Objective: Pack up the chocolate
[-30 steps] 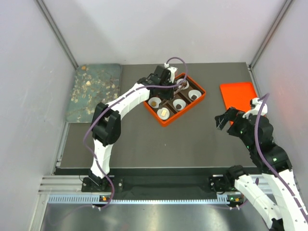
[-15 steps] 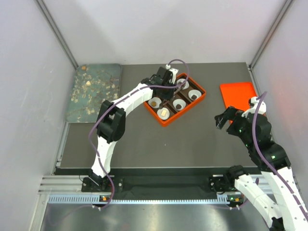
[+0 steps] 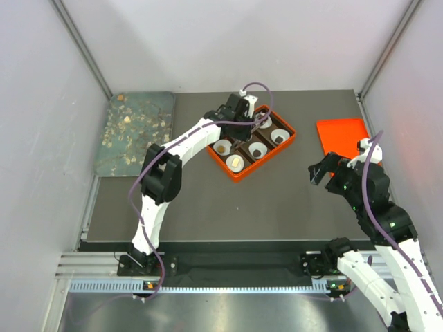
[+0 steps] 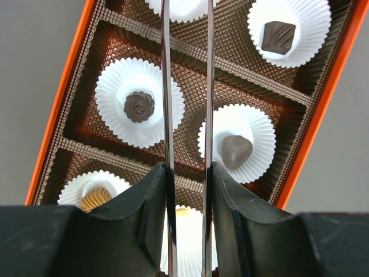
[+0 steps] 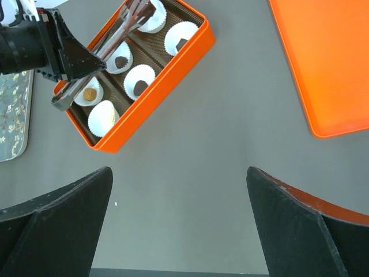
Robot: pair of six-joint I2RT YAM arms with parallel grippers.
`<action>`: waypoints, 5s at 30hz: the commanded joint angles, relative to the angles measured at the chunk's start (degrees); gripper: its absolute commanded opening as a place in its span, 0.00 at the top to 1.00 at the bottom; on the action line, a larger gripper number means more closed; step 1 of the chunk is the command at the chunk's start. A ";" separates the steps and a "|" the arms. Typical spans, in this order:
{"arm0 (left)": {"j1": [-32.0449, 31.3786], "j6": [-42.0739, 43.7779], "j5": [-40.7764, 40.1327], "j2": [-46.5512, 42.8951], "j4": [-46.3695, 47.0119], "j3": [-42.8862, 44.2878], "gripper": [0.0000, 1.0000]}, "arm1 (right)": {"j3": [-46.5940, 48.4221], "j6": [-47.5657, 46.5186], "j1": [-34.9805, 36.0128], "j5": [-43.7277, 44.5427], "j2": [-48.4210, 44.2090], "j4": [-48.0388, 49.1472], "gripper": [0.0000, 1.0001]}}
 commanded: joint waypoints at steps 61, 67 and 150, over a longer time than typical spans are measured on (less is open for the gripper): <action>17.79 -8.05 -6.41 -35.32 7.81 -32.25 0.56 | 0.00 1.95 0.55 -4.05 -0.92 0.59 0.00; 17.97 -10.42 -7.46 -30.67 9.48 -34.10 0.57 | -0.79 1.95 0.55 -4.32 -1.62 0.59 0.00; 4.26 -16.41 11.14 -71.62 4.73 -59.24 0.01 | 25.21 -9.82 -2.34 5.99 41.13 0.85 0.26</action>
